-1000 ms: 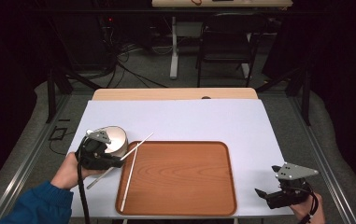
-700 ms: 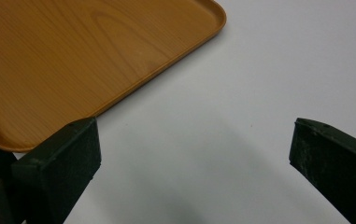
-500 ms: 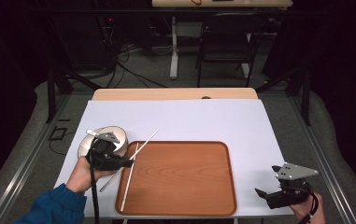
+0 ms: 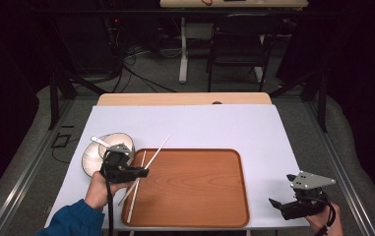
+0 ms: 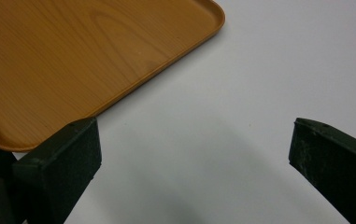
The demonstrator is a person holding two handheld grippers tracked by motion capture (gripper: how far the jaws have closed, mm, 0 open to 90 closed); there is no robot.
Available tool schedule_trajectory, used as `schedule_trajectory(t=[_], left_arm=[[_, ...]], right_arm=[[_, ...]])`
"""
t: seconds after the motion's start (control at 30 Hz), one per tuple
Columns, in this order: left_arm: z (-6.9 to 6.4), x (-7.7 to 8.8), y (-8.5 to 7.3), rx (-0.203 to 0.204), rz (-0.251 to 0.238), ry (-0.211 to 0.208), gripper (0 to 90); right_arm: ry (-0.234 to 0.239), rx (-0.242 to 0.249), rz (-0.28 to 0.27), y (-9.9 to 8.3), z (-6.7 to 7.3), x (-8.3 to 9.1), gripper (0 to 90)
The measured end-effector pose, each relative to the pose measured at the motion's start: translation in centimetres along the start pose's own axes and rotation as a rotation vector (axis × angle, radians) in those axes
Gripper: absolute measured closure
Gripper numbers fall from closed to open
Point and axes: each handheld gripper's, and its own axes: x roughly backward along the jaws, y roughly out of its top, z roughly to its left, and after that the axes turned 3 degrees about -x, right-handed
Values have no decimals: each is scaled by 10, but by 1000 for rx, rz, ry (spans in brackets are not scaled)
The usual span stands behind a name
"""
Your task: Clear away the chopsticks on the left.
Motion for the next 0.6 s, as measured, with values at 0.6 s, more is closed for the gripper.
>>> schedule_trajectory(t=[0.6], left_arm=[[4,-21,-21,71,-52,85,843]], right_arm=[[-1,2,2,0,0,0,21]])
